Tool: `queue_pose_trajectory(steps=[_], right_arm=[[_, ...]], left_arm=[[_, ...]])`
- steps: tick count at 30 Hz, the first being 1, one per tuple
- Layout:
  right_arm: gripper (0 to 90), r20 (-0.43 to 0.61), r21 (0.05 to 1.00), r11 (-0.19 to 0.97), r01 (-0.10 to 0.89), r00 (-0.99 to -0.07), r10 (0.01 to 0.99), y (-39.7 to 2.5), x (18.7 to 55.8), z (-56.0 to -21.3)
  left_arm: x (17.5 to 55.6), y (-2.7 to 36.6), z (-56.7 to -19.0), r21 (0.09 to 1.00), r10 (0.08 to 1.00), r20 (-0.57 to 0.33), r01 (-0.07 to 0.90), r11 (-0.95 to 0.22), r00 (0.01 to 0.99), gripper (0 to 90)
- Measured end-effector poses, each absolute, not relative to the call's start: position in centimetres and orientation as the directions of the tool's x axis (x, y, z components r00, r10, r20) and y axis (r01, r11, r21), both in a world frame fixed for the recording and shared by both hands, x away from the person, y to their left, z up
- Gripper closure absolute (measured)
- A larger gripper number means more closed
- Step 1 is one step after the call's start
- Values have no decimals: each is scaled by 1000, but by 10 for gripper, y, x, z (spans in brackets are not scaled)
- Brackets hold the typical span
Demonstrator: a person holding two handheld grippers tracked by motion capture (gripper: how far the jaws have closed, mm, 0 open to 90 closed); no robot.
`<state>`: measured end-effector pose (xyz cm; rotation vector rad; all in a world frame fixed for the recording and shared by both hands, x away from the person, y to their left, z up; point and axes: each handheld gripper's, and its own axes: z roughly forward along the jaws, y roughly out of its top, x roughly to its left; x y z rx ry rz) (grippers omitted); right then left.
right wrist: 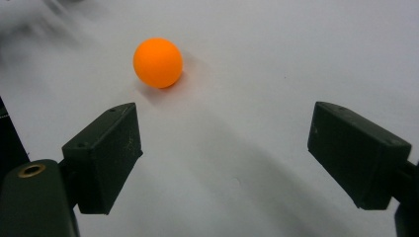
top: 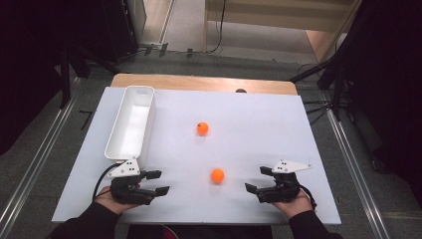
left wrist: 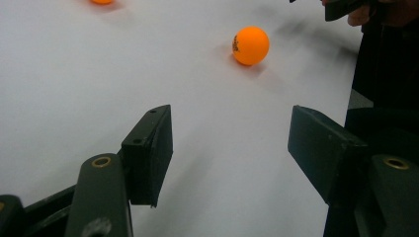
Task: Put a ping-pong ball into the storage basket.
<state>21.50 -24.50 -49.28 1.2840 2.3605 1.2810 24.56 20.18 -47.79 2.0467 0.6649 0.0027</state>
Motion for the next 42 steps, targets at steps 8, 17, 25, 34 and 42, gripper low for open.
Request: queue_pose_trajectory(steps=[8, 17, 25, 34, 42], right_arm=[[117, 252, 753, 260, 604, -630, 734, -247, 219, -493], [117, 261, 757, 259, 600, -641, 722, -247, 219, -493], [117, 268, 765, 252, 593, -648, 713, -251, 220, -494], [117, 289, 753, 250, 608, -648, 705, -253, 222, -498], [117, 312, 735, 241, 633, -631, 710, -251, 223, -500]], left_arm=[[247, 201, -480, 790, 446, -273, 463, -401, 852, 342], [244, 202, -479, 806, 442, -259, 445, -390, 859, 342], [243, 202, -480, 803, 455, -245, 442, -400, 856, 342], [242, 198, -480, 801, 459, -229, 434, -412, 858, 342], [245, 197, -482, 784, 457, -267, 468, -409, 848, 343]])
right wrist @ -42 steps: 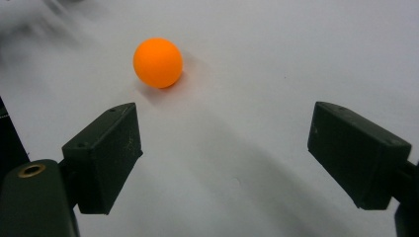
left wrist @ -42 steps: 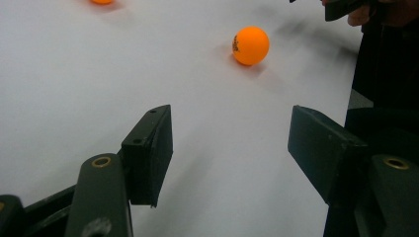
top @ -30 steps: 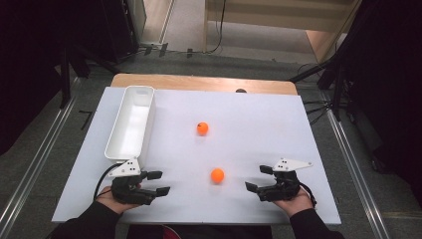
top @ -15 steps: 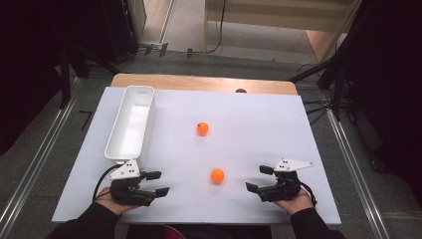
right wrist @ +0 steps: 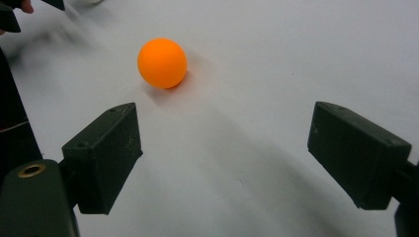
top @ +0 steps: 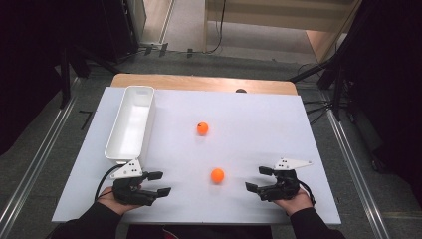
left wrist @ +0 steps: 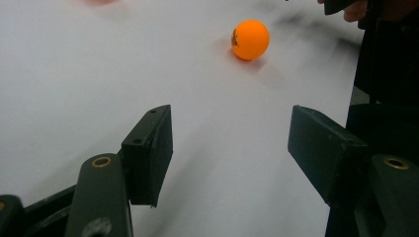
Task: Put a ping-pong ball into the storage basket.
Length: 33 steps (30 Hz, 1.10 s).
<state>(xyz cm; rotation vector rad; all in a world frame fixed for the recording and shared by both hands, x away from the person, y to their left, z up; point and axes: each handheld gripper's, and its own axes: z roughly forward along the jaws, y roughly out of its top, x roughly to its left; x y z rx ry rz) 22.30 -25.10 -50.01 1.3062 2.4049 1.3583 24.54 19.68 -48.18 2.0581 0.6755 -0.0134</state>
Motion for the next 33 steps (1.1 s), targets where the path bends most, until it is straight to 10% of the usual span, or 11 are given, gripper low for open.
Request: queue_pose_trajectory(steps=[33], right_arm=[[117, 251, 732, 318, 602, -673, 695, -238, 222, -500]], left_arm=[[253, 162, -470, 802, 467, -241, 446, -397, 851, 296]])
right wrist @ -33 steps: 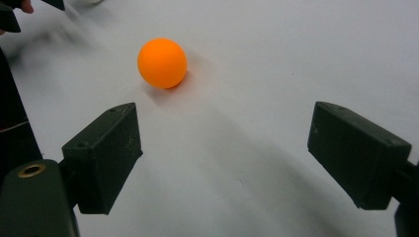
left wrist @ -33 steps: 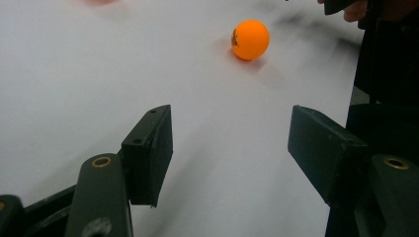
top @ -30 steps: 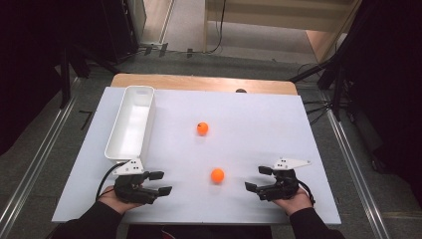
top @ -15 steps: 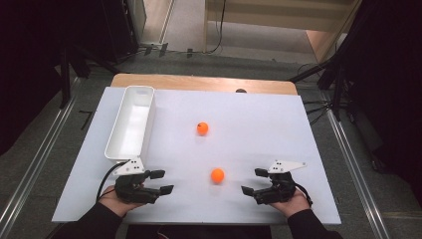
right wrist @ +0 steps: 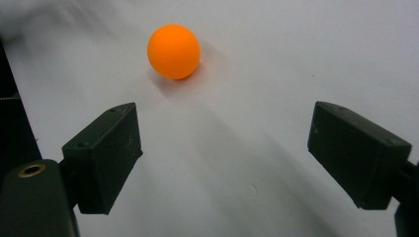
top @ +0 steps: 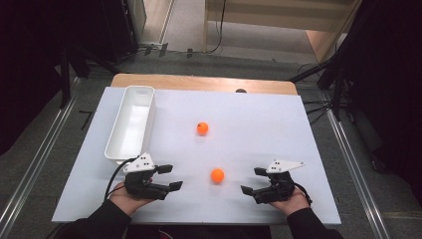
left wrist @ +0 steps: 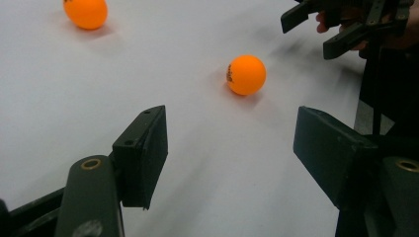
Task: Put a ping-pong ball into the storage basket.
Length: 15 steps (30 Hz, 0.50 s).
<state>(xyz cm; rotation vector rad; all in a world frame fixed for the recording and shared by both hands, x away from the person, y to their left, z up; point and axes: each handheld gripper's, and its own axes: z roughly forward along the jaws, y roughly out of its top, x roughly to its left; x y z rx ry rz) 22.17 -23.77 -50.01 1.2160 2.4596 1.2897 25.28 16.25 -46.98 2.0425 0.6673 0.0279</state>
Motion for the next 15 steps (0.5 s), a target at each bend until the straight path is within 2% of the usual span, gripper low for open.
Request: queue_pose_trajectory(steps=[3, 6, 11, 15], right_arm=[[117, 253, 734, 314, 602, -672, 696, -239, 222, -500], [117, 249, 745, 308, 592, -675, 695, -240, 222, -499], [117, 250, 744, 297, 598, -662, 707, -243, 221, -499], [116, 223, 762, 290, 579, -655, 722, -245, 221, -499]], left_arm=[[254, 158, -470, 799, 454, -228, 432, -418, 862, 274], [255, 152, -467, 830, 415, -191, 372, -416, 890, 263], [259, 145, -465, 819, 406, -207, 384, -426, 890, 0], [263, 139, -462, 816, 397, -227, 396, -421, 889, 0]])
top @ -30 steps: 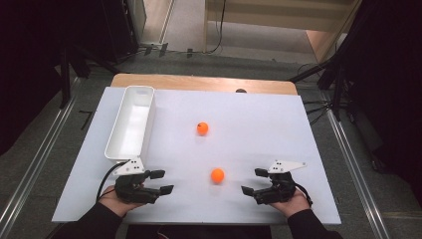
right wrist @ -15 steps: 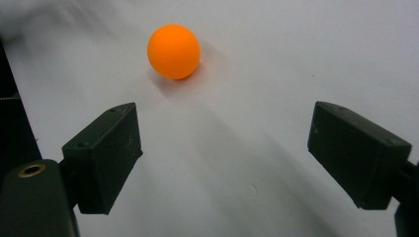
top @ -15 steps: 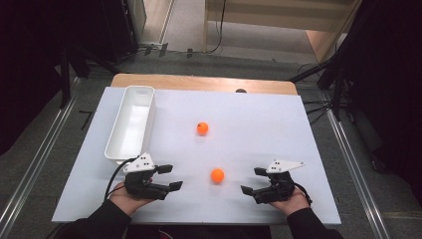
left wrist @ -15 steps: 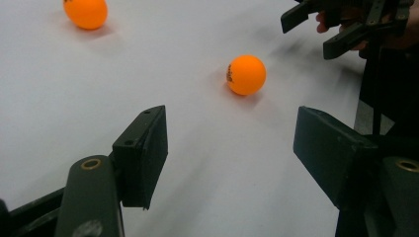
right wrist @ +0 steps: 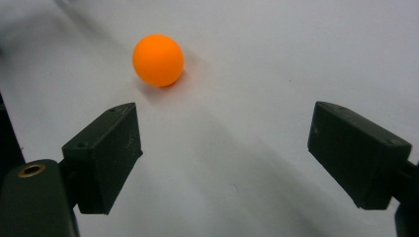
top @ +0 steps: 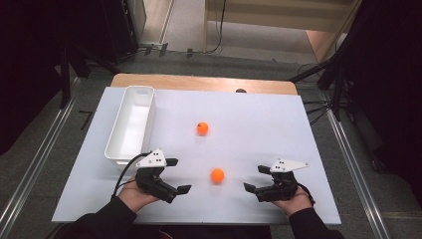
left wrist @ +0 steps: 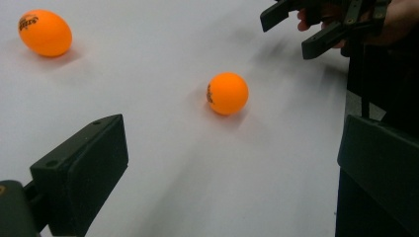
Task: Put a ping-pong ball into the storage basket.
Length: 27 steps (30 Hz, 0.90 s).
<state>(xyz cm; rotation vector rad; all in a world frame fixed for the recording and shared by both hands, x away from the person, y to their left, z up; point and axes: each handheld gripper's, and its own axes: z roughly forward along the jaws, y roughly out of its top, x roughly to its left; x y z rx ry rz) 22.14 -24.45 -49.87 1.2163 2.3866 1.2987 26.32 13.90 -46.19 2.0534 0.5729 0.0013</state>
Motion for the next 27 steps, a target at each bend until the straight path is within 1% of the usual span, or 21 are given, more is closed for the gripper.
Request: queue_pose_trajectory(steps=[7, 9, 14, 17, 27], right_arm=[[116, 206, 759, 291, 583, -638, 742, -244, 221, -500], [116, 220, 749, 281, 601, -624, 749, -244, 221, -500], [116, 219, 751, 282, 597, -628, 747, -244, 221, -500], [116, 223, 748, 282, 601, -628, 746, -243, 221, -500], [116, 223, 743, 290, 604, -631, 743, -244, 220, -500]], left_arm=[[268, 135, -453, 815, 414, -204, 388, -430, 887, 0], [272, 135, -450, 820, 421, -206, 391, -419, 883, 0], [278, 134, -446, 816, 419, -212, 396, -421, 883, 0], [281, 133, -443, 821, 425, -197, 386, -421, 884, 20], [293, 122, -437, 822, 405, -214, 388, -417, 889, 30]])
